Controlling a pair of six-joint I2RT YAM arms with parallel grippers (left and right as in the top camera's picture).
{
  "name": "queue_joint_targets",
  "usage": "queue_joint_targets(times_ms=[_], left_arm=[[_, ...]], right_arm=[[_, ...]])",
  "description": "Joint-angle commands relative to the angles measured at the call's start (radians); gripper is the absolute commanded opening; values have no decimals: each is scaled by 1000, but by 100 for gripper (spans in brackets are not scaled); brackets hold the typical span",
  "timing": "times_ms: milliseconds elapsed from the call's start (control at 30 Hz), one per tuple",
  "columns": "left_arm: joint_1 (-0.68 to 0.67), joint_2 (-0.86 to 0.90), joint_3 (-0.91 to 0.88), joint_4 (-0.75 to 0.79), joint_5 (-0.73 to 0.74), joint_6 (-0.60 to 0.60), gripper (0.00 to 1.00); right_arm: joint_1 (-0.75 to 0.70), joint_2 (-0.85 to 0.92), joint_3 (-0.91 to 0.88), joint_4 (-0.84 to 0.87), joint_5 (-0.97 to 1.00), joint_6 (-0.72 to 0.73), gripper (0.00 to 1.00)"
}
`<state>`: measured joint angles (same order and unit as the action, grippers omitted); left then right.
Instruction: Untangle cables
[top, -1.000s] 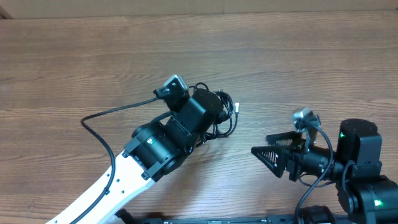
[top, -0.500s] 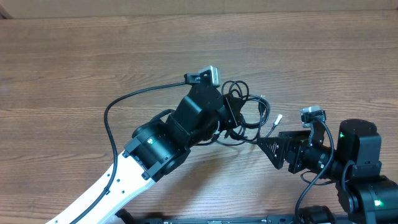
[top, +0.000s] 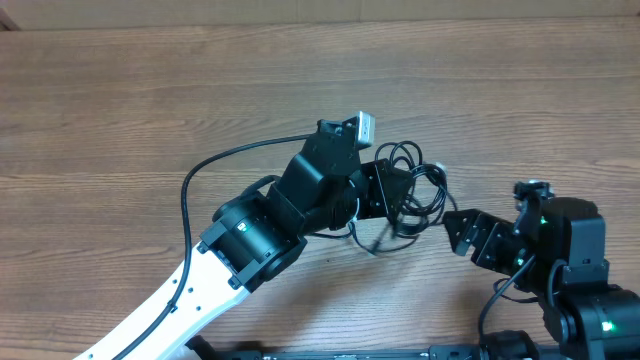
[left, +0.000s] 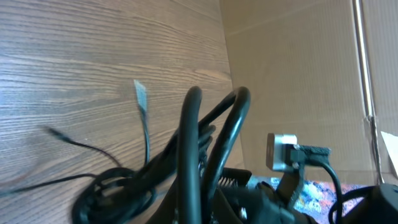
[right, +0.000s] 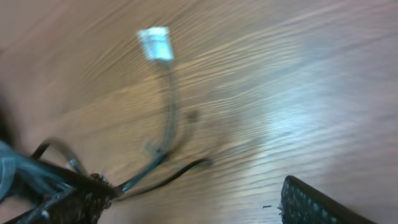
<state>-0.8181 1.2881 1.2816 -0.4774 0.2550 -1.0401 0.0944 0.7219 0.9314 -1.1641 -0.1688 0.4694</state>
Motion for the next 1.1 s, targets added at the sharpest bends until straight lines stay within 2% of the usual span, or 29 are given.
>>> queue_joint_targets(times_ms=[0,233,633,700,800,933,1067], left_arm=[[0,-2,8,11,54,8,4],[1,-2,8,10,53,16,4],[14,-2,8,-34,-21,-15,4],[14,-2,8,-34,-23,-11,4],[14,-2,8,-34,-22,55,4],[14,-2,8,-34,-21,191,4],[14,-2,8,-34,10,341,4]], right_arm=[[1,-6,18,-70,327,255,91],[1,-6,18,-110,374,341,95],[1,-6,18,-101,364,340,100],[1,-6,18,-81,325,296,100],[1,-6,18,-14,185,151,100],[1,-6,18,70,-54,-35,100],[1,-6,18,102,-161,-85,100]])
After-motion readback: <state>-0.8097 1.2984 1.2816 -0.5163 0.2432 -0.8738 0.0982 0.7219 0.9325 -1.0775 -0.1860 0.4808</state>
